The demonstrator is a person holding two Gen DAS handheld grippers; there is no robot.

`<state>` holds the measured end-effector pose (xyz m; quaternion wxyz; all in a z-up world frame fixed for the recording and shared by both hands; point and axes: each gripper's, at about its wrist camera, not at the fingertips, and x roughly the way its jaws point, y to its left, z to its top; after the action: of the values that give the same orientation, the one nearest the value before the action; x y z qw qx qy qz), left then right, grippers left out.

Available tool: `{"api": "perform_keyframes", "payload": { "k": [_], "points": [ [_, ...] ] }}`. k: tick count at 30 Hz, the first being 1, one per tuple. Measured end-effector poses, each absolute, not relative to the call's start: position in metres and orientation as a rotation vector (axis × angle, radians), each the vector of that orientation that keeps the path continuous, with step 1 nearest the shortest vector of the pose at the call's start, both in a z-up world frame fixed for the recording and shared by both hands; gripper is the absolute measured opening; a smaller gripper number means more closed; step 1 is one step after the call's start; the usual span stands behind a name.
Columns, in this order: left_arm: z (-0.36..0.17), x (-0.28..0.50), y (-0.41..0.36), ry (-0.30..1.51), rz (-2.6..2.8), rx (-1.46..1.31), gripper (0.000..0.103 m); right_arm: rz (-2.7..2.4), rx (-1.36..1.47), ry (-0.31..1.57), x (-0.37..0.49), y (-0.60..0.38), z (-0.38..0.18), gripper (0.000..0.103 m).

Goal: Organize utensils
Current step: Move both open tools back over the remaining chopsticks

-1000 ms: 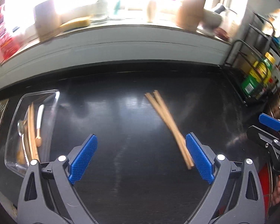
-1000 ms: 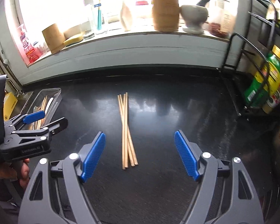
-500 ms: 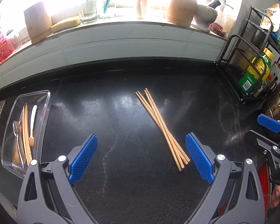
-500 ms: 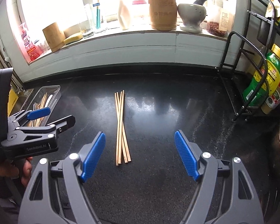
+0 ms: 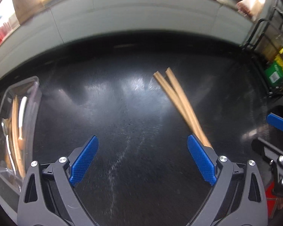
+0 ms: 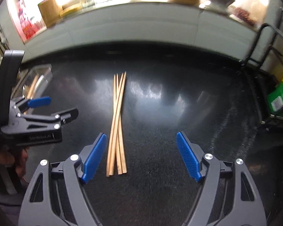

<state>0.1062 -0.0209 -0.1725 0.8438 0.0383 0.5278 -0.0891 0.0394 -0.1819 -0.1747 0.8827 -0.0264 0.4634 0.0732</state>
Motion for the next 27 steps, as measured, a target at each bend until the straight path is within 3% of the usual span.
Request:
{"api": "perform_keyframes", "payload": {
  "k": [10,27],
  "points": [
    [-0.223,0.147,-0.036,1.224,-0.227,0.059,0.093,0.235,-0.137,1.096,0.089,-0.170,-0.233,0.074],
    [-0.210,0.147,-0.036,1.191,-0.248,0.068,0.093,0.294,-0.246,1.060,0.116,-0.160,-0.249,0.073]
  ]
}}
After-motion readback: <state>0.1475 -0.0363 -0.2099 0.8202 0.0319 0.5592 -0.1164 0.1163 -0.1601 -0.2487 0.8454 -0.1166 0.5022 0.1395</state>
